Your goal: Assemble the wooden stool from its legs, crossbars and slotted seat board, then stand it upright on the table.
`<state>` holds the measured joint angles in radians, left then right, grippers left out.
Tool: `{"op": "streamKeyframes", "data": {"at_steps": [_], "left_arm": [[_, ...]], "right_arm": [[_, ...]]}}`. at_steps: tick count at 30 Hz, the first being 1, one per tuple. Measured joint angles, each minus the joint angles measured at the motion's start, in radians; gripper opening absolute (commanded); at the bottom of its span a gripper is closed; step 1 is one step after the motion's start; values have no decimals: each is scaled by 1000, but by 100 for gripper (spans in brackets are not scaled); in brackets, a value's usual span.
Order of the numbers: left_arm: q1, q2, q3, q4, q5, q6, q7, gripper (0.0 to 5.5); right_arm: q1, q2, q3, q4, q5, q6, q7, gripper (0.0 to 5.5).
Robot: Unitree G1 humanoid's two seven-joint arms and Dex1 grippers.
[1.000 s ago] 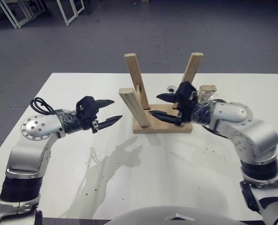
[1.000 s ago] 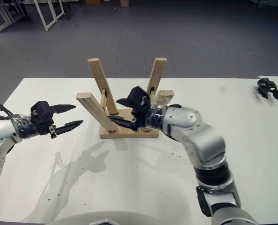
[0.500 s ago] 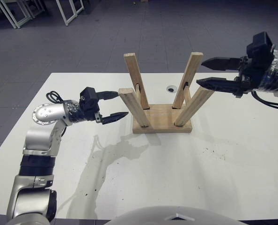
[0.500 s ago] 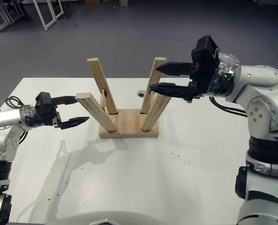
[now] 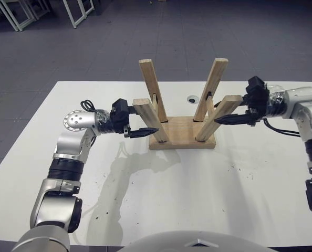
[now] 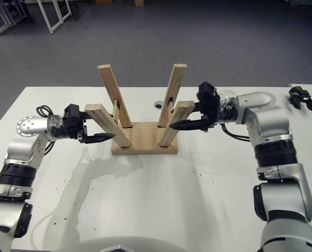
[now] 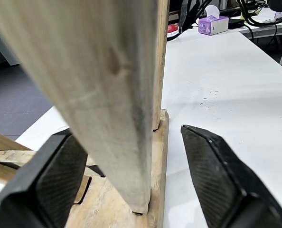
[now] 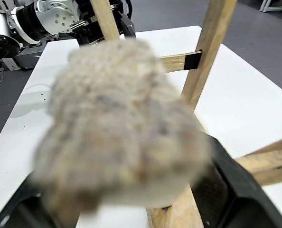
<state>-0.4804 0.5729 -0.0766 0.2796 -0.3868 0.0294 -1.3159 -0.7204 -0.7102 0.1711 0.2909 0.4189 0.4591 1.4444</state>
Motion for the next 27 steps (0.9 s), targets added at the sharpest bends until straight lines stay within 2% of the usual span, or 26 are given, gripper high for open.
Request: {"op": "streamKeyframes", "data": {"at_steps": [6, 10, 13, 17, 19, 22, 24, 27], "left_arm": [[9, -1, 5, -9, -40, 68, -19, 205], [62, 36, 13, -97, -116, 204, -50, 140], [120, 88, 34, -238, -208, 353, -71, 135], [139, 169, 118, -388, -454, 679, -59, 135], [82, 180, 141, -352, -546, 852, -8, 135], [-43, 125, 158, -159, -598, 1047, 93, 135], [-96, 51, 165, -6, -617, 1123, 135, 169], [-111, -47, 172, 187, -592, 1158, 200, 172]], "right_arm": [[41, 14, -8, 1, -6, -42, -2, 153], [70, 9, -14, -21, 11, -20, 11, 135], [99, -32, -43, -102, 89, 104, 58, 135], [65, -94, -88, -133, 269, 422, 130, 122], [-21, -86, -77, -39, 293, 570, 131, 122], [-176, -27, -38, 210, 246, 699, 71, 181], [-258, 52, -10, 398, 192, 701, 39, 214], [-311, 163, -2, 644, 112, 634, -19, 263]]}}
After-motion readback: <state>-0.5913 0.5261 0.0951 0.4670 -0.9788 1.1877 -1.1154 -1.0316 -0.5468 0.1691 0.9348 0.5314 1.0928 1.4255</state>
